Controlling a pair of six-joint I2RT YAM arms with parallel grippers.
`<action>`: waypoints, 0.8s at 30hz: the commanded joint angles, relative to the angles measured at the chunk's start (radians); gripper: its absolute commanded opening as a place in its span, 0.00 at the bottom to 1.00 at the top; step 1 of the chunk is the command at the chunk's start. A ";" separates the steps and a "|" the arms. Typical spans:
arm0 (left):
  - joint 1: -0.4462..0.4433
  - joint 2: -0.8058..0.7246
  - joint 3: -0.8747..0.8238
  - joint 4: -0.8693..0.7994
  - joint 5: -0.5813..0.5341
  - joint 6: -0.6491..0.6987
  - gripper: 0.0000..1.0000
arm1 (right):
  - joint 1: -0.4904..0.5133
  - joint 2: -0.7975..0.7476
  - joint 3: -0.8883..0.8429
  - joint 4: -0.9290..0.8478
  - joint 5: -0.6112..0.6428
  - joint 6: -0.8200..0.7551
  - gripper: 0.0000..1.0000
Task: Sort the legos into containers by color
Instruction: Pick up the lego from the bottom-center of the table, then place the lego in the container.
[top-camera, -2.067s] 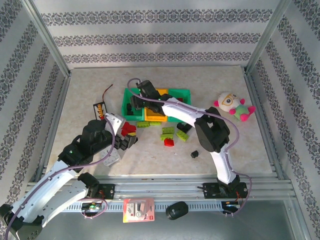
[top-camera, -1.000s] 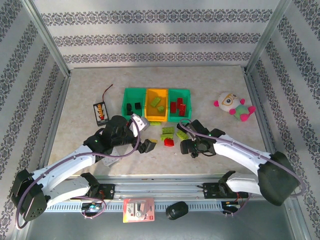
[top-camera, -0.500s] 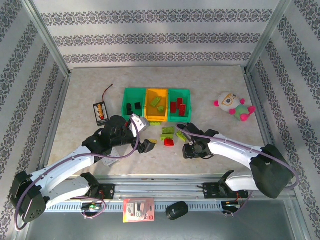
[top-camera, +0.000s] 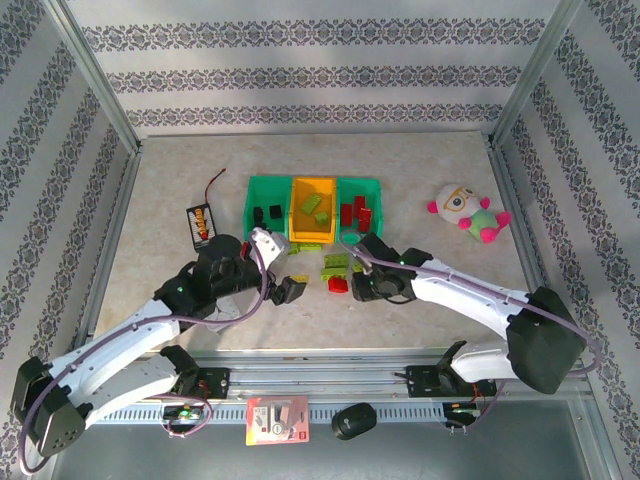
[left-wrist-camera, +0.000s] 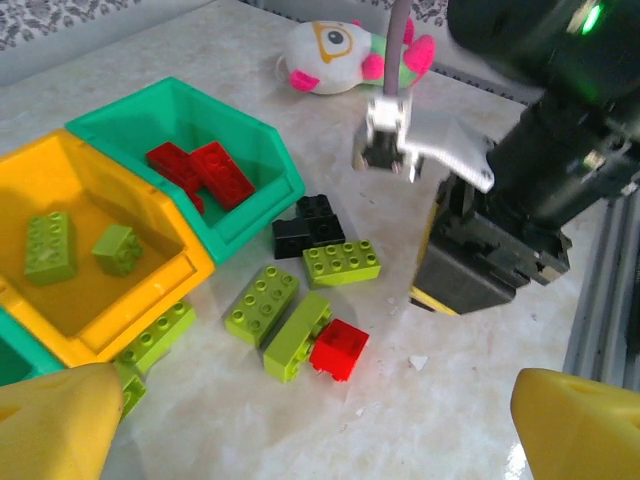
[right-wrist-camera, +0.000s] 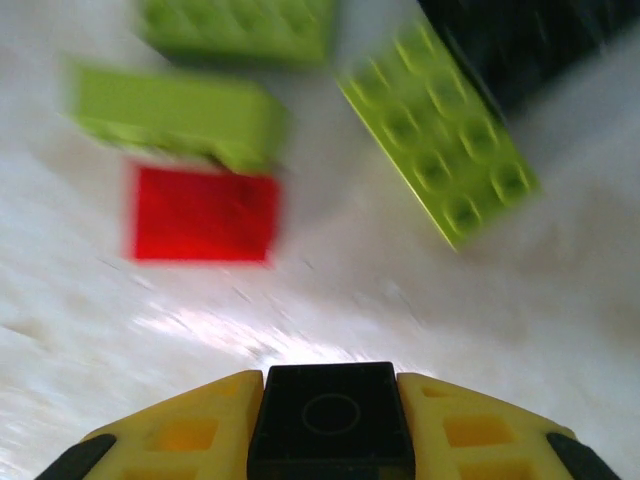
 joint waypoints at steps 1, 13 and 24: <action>-0.012 -0.063 -0.039 -0.024 -0.071 -0.042 0.99 | 0.017 0.068 0.112 0.173 0.037 -0.069 0.29; -0.011 -0.163 -0.067 -0.105 -0.282 -0.101 0.99 | 0.028 0.550 0.656 0.388 0.036 -0.181 0.30; -0.011 -0.166 -0.081 -0.121 -0.383 -0.145 0.99 | 0.018 0.848 0.965 0.355 0.079 -0.206 0.35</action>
